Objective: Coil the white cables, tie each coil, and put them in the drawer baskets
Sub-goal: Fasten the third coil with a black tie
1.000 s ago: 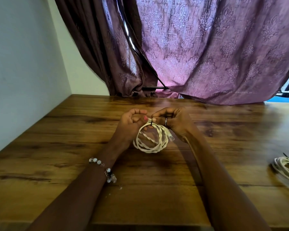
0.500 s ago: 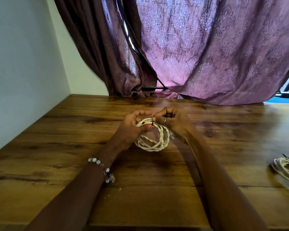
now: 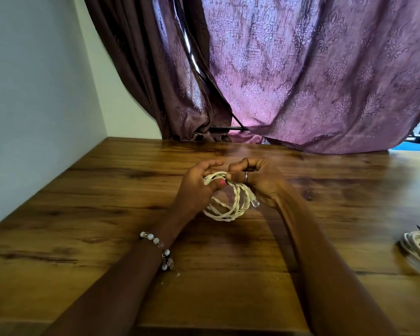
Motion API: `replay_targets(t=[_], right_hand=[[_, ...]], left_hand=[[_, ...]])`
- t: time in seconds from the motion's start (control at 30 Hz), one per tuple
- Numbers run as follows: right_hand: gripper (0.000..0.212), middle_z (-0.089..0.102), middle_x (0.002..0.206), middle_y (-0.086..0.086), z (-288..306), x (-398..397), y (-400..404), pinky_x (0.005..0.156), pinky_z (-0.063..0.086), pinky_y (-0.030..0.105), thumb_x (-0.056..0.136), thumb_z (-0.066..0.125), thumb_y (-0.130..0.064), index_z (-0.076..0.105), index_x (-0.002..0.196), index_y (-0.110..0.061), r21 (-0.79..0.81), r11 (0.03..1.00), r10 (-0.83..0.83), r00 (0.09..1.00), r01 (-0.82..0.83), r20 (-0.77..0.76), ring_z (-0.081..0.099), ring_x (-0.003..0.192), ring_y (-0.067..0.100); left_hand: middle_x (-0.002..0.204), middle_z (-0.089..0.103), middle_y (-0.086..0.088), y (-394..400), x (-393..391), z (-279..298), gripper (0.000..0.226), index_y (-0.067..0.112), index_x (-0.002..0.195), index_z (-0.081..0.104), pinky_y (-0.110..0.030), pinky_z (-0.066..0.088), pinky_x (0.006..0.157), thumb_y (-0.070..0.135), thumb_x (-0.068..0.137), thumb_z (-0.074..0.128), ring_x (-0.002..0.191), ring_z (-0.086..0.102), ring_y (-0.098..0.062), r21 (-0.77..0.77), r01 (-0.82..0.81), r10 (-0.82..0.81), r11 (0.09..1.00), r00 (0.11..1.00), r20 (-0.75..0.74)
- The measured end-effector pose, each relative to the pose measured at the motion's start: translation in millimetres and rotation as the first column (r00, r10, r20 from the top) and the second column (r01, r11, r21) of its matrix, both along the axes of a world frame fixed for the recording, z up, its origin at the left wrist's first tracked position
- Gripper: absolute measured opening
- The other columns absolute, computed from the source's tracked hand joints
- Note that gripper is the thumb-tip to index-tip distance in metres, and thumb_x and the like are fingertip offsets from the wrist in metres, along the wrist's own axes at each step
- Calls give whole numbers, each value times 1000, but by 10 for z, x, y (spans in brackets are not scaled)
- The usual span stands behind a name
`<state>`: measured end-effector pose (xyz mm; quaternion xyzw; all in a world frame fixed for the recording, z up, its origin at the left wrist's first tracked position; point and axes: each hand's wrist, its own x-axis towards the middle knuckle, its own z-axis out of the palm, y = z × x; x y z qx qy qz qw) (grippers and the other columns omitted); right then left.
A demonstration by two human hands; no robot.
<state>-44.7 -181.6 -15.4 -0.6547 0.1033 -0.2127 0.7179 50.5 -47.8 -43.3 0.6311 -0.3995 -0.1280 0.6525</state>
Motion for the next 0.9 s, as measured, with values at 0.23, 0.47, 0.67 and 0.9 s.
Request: replay_targets(t=[0.23,0.47,0.67,0.9], right_hand=[[21,70,83,17,-33,10,33,65,59,31,65,75,4,68,84,1,10,1000,13,1000,-13,19,69,69,24],[46,68,105,24,-23,2,51,81,55,52,67,76,-8,63,110,0,36,999,38,999,-39,35,67,89,35],[46,72,92,6,5,-183,39,59,56,29,75,74,-1,60,118,-8,-81,989,107,979,-123,-171,70,75,17],[18,72,75,12,-62,-277,137,53,55,30,79,69,6,68,95,-2,-164,980,-131,986,113,-105,67,61,20]], left_hand=[[103,70,-3,6,35,21,33,19,107,63,-27,56,78,-1,82,68,97,67,-15,-11,-49,49,999,999,-13],[98,70,3,30,64,26,24,19,105,65,-34,56,81,8,84,69,91,67,-11,-14,-141,141,990,990,25],[102,70,-11,84,51,49,32,22,108,62,-40,59,72,5,81,71,91,69,-24,-79,-173,164,982,981,-101],[96,69,-19,109,-200,146,39,1,117,59,-29,56,49,2,79,68,66,64,-20,-208,-119,-2,971,863,-506]])
